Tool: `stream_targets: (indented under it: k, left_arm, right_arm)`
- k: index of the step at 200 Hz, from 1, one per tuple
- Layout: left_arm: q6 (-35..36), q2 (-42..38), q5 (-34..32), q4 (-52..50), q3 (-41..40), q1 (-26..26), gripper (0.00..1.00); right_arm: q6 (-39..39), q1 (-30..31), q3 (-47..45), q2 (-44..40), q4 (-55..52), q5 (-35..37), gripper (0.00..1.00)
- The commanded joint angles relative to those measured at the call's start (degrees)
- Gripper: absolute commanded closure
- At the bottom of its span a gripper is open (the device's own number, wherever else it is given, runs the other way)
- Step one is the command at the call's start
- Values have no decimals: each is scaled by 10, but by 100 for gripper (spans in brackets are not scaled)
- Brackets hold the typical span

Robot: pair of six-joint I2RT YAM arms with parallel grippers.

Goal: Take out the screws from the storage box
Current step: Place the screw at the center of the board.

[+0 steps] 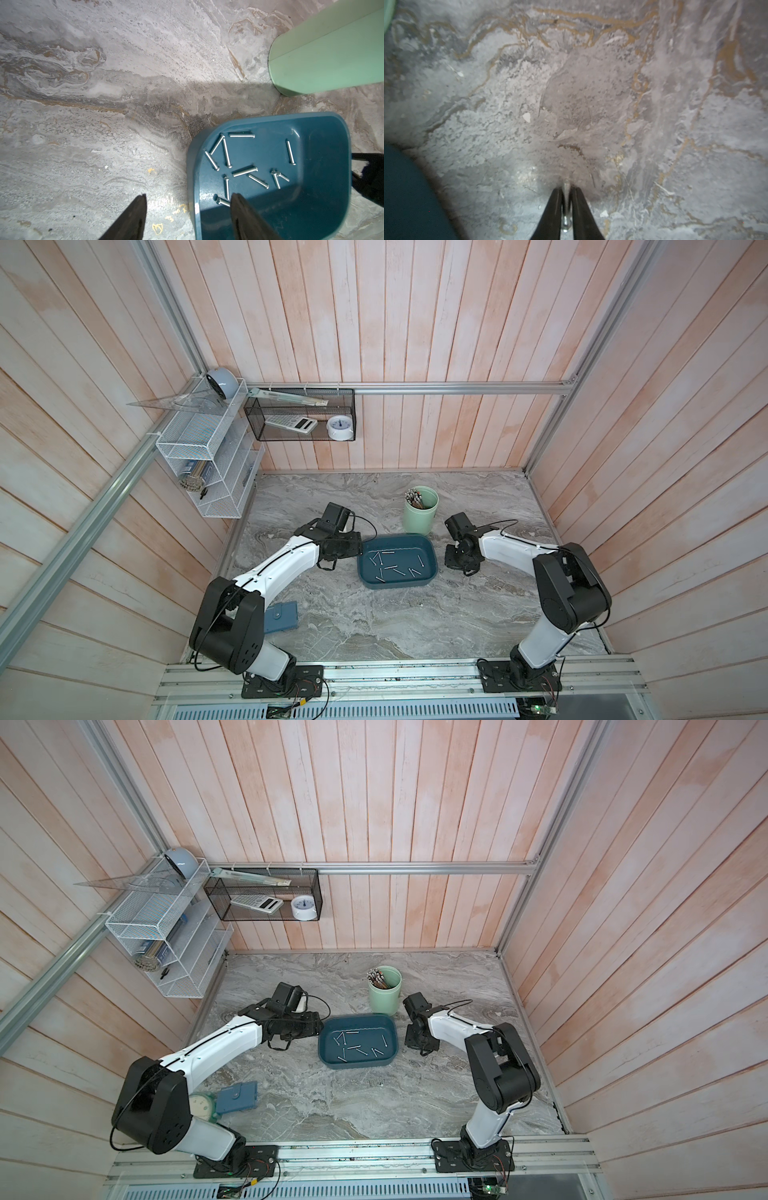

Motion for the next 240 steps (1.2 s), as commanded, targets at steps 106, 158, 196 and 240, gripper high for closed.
stream_targets:
  k: [106,158,196,240]
  left_arm:
    - [11,-45,-75,12,-1,-1,30]
    - [10,-68,-111,21,-9,7,30]
    - [10,-85,-119,35,-20,12,29]
    - [10,-90,-117,35,-21,16,29]
  right_arm:
    - [-5,33,30,-195,-6,-89,66]
    - [-40,195,207,-18,-58,-71,65]
    - [-52,240,373,162,-141,-81,65]
    - [-50,242,442,255,-162,-73,67]
